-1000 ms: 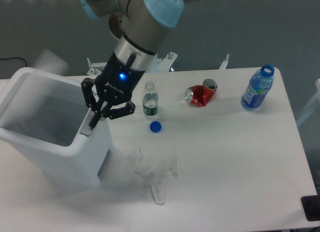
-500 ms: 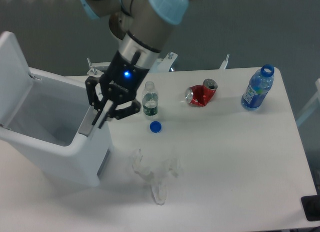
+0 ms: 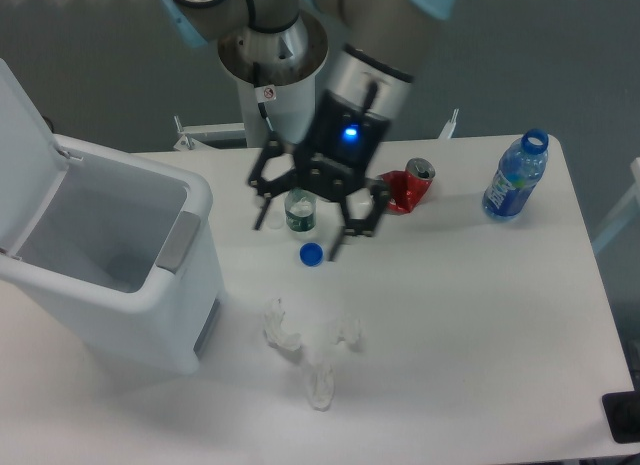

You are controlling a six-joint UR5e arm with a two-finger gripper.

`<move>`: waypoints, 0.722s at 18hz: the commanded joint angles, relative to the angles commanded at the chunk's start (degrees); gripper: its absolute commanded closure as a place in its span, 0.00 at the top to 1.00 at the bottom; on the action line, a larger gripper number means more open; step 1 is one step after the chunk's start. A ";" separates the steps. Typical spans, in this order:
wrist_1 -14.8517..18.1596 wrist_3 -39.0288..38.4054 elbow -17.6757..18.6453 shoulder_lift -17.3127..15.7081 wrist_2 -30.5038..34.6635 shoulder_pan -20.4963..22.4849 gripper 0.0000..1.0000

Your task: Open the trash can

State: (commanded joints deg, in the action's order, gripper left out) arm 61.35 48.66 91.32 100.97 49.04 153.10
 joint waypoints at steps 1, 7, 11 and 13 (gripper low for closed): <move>-0.26 2.55 0.00 1.15 0.09 0.70 1.00; -3.07 13.72 -1.14 7.47 18.59 1.86 1.00; -4.40 17.60 -4.30 12.93 28.62 1.42 1.00; -4.40 18.04 -4.74 14.42 35.83 -0.25 1.00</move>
State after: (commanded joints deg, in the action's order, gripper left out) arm 56.95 66.71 86.57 115.39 84.87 152.85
